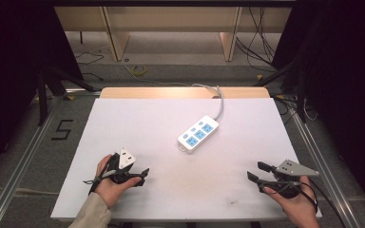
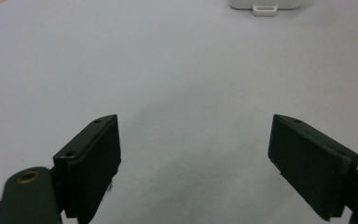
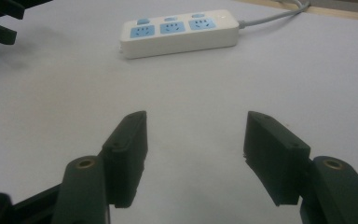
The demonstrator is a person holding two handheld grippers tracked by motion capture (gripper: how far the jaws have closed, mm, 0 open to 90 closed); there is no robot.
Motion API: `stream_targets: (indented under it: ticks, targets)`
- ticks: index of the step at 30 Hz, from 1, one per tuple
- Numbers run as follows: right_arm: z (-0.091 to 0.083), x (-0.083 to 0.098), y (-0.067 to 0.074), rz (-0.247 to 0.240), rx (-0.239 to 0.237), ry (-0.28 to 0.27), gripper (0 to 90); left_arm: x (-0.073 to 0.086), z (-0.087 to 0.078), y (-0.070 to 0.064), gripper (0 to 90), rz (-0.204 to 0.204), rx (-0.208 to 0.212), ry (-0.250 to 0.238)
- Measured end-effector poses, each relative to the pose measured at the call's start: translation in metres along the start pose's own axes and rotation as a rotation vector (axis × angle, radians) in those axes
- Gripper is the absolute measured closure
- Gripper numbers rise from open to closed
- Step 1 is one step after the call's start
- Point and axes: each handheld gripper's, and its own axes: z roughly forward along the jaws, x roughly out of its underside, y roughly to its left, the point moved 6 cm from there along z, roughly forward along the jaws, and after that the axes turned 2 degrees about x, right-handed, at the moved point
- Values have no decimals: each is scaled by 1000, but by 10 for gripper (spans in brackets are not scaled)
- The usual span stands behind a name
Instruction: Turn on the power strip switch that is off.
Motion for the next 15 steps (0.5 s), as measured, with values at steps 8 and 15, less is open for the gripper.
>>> stream_targets:
  ticks: [8,15]
  targets:
    - [0,-1,3,-18,4,28,523,1,-1,0,168,-3,-2,5]
    - [-1,-6,4,-73,18,59,760,0,-1,0,173,-7,-5,2]
